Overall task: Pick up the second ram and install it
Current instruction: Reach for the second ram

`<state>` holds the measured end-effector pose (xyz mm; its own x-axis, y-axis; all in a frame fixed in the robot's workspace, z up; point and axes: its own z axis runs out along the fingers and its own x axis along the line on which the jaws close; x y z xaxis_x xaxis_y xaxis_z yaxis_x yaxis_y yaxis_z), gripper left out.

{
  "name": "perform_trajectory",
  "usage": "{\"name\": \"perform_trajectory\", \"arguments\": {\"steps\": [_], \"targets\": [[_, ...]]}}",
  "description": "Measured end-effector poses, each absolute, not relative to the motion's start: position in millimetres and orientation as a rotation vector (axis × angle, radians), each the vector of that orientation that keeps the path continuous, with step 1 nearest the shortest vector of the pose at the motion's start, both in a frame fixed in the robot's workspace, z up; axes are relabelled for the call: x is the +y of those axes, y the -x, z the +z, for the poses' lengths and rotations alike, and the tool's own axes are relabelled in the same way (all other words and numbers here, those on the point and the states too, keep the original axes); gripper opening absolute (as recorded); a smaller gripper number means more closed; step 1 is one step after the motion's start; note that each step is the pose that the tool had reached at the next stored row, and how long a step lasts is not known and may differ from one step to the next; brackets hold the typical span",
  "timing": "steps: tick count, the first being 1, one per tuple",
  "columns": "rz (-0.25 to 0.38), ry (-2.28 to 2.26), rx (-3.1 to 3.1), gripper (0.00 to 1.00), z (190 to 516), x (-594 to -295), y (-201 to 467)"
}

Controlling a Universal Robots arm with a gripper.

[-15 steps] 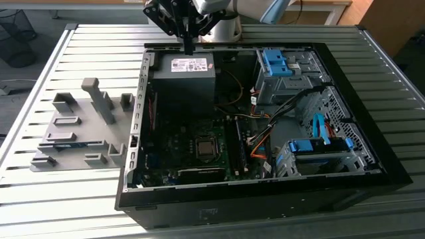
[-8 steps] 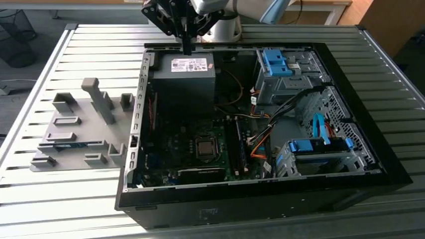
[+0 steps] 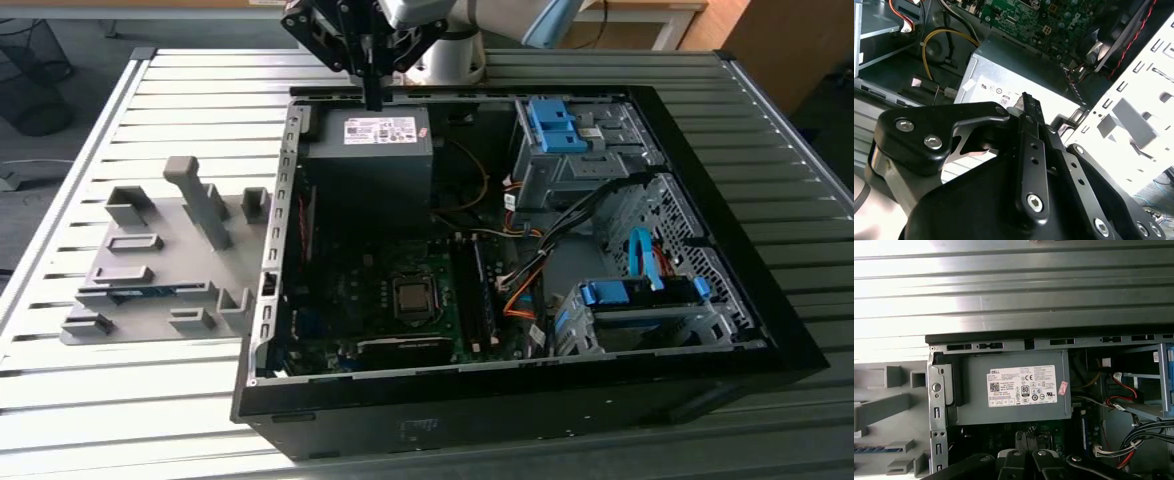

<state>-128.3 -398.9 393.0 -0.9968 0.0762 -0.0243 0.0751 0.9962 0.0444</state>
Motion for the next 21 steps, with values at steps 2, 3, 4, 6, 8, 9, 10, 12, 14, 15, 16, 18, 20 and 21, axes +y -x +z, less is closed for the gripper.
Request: {"name": "perform_trajectory", "arguments": {"steps": [2, 3, 4, 6, 8, 9, 10, 12, 14, 15, 16, 18, 20, 21], "targets": [[0.068, -0.118, 3.113, 0.11, 393.0, -398.9, 128.9], [0.068, -0.118, 3.113, 0.11, 392.9, -398.9, 129.2], [0.068, -0.118, 3.113, 0.11, 392.9, -398.9, 129.5], [0.068, -0.118, 3.113, 0.11, 392.8, -398.9, 130.1], [0.068, -0.118, 3.114, 0.11, 392.6, -398.9, 130.6], [0.068, -0.118, 3.114, 0.11, 392.6, -398.9, 130.9], [0.068, -0.118, 3.114, 0.11, 392.5, -398.9, 131.2], [0.068, -0.118, 3.114, 0.11, 392.4, -398.9, 131.8], [0.068, -0.118, 3.115, 0.11, 392.3, -398.9, 132.3], [0.068, -0.118, 3.115, 0.11, 392.2, -398.9, 132.6], [0.067, -0.118, 3.115, 0.11, 392.2, -398.9, 132.9], [0.067, -0.118, 3.116, 0.11, 392.1, -398.9, 133.4], [0.068, -0.118, 3.116, 0.11, 391.9, -398.9, 134.0], [0.068, -0.118, 3.116, 0.11, 391.9, -398.9, 134.3]]}}
